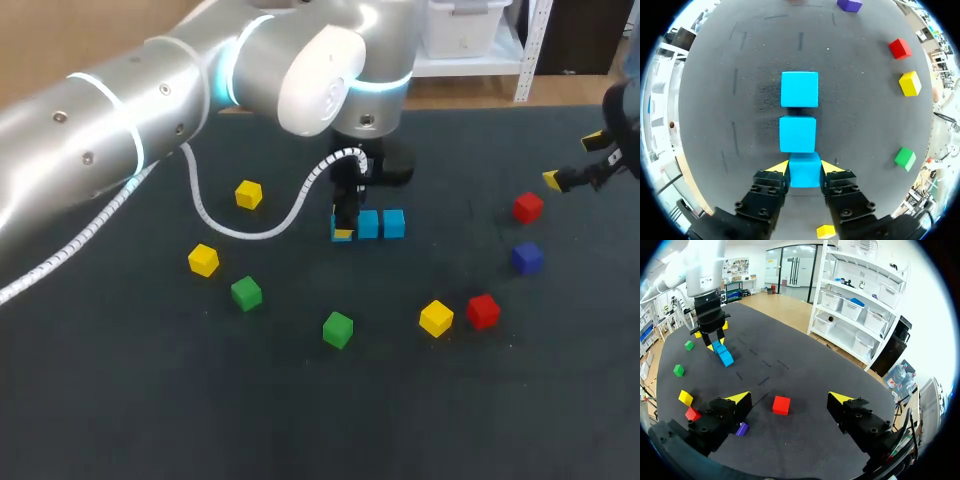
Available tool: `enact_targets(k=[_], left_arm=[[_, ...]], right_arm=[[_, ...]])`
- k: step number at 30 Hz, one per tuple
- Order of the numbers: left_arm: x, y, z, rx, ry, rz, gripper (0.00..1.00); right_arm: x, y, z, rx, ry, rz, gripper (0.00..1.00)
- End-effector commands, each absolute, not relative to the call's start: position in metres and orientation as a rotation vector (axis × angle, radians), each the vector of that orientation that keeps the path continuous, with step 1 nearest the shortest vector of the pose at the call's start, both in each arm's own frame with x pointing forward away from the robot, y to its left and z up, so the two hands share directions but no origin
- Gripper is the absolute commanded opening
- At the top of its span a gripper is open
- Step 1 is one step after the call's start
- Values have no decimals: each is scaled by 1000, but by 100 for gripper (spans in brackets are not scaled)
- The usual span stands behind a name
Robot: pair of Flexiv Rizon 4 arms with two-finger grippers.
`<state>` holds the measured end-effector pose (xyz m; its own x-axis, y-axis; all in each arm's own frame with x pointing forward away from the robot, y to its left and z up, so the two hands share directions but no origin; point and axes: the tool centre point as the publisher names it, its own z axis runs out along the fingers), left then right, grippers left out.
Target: Place the blue cubes, place green cubes on the blue cubes, place the yellow cubes on the green cubes, then place the red cubes on the yellow cubes, and place purple cube on the red cubes.
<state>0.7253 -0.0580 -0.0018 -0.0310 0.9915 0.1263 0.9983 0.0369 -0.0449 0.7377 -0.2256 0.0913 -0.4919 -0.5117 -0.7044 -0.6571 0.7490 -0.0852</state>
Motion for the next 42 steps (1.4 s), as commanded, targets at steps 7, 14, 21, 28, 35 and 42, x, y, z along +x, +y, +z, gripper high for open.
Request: enact_targets(k=[7, 14, 21, 28, 35, 42], left_arm=[[732, -60, -3, -2102, -2154, -87, 0], [735, -59, -5, -2102, -2149, -93, 0], [740, -61, -6, -2128, -2142, -100, 0], [745, -61, -3, -2140, -2143, -108, 0], [744, -57, -5, -2134, -2139, -94, 0], [741, -57, -7, -2143, -2135, -79, 0]], right_arm=[[738, -225, 91, -871, 2201, 247, 100], [738, -225, 91, -871, 2201, 247, 100], [738, -225, 91, -871, 2201, 247, 100], [738, -225, 91, -871, 2201, 247, 100], [738, -225, 91, -871, 2201, 247, 100], [738, -225, 91, -871, 2201, 247, 100]])
